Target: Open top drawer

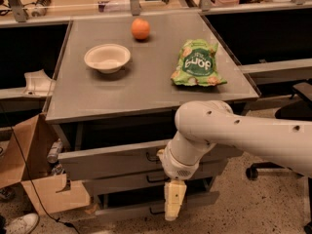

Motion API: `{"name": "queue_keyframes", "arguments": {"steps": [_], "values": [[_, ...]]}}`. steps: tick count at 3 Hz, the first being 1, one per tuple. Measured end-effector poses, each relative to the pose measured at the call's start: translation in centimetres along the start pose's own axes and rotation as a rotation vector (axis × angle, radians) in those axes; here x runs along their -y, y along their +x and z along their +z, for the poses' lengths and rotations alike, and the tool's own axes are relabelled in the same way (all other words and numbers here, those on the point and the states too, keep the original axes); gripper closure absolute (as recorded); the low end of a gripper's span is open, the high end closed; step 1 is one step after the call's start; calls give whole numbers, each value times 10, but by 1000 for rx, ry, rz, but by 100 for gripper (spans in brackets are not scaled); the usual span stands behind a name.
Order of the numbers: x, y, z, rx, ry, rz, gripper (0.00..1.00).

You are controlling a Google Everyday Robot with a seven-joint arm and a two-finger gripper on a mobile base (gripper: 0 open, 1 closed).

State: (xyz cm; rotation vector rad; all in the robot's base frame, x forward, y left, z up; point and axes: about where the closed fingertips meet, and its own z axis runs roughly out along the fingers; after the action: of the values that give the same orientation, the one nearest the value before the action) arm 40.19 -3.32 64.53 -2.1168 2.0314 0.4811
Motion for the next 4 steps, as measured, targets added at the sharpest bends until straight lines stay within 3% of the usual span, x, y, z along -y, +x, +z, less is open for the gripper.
{"name": "queue_keyframes", "arguments": {"steps": [1,2,4], "values": [[-7,3,9,-22,-32,-10,0],[-8,1,5,-22,-32,-10,0],[-70,30,-35,64,-47,22,0]]}}
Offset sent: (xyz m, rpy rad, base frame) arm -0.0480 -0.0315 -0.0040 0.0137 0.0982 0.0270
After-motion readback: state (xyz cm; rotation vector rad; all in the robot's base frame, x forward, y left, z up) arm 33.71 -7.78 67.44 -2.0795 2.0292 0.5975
